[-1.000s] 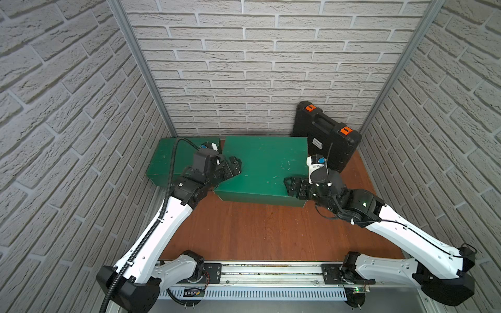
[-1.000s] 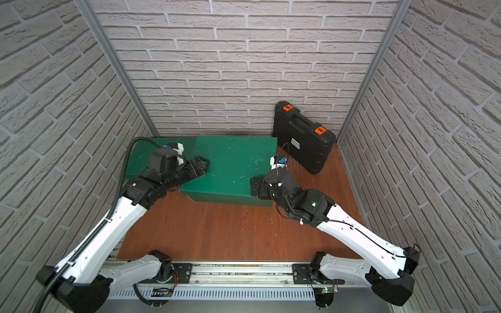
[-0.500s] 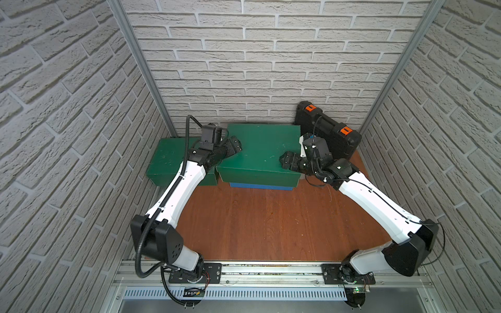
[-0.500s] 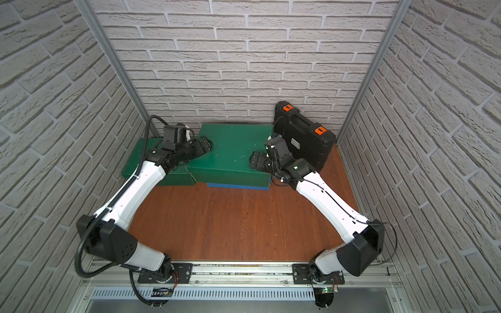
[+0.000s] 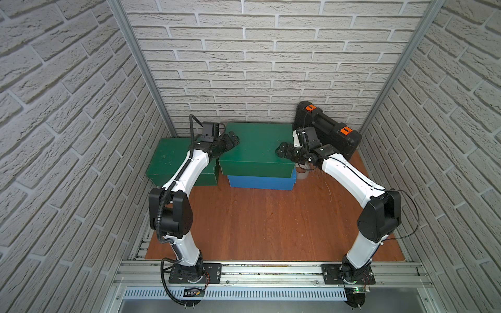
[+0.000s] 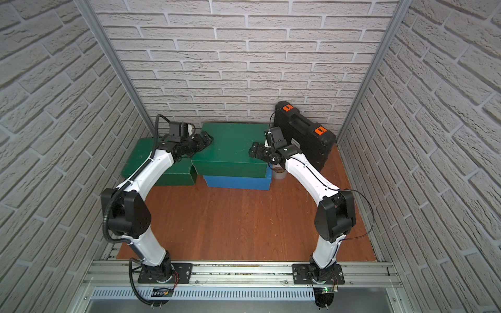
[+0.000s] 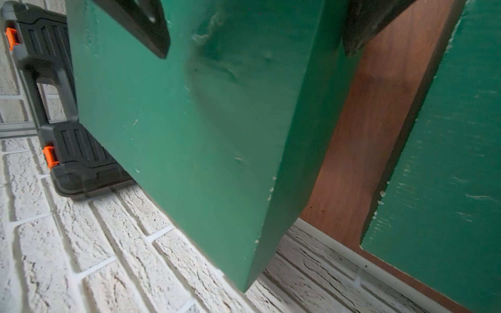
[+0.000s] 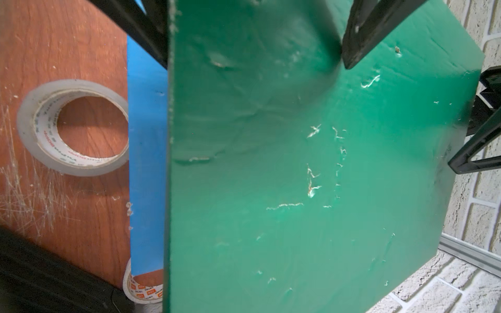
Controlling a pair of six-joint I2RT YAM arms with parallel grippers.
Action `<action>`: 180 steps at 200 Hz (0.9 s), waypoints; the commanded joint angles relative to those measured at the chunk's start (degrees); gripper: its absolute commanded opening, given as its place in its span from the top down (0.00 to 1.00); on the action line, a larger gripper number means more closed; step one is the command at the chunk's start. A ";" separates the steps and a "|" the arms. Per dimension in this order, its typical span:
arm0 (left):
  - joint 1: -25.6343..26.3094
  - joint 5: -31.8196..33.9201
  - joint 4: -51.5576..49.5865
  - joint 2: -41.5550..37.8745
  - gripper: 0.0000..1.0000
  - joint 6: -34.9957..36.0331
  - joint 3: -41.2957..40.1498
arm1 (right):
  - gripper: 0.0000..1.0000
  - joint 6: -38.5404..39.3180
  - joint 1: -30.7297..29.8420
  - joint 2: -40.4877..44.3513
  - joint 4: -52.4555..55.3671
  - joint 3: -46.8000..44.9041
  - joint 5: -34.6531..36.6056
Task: Stack the shoeboxes
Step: Place the shoebox at the shoebox.
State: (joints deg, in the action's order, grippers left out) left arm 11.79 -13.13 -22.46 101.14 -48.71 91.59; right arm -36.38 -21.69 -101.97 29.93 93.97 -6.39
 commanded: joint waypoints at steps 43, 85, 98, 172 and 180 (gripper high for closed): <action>3.44 -14.70 4.88 4.50 0.02 -3.58 2.31 | 0.09 2.05 0.22 -2.67 -3.04 -2.55 -6.04; 3.55 -14.91 6.44 4.13 0.02 -4.11 -0.38 | 0.09 2.05 0.86 -0.71 -3.19 -6.47 -2.49; 3.57 -15.05 6.81 3.22 0.02 -4.53 -1.96 | 0.08 2.04 0.95 -0.43 -3.31 -7.42 -2.08; 3.50 -13.62 10.24 -4.59 0.02 -4.67 -12.70 | 0.07 1.21 1.08 3.39 -4.23 -12.15 -0.14; 3.56 -13.27 10.16 -5.13 0.02 -4.51 -13.00 | 0.07 1.22 1.12 3.60 -4.02 -12.08 0.05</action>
State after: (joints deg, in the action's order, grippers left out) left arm 12.03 -19.07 -9.17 97.82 -51.18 81.25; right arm -35.53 -18.98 -96.47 22.06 84.55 -6.35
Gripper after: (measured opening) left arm 0.983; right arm 0.934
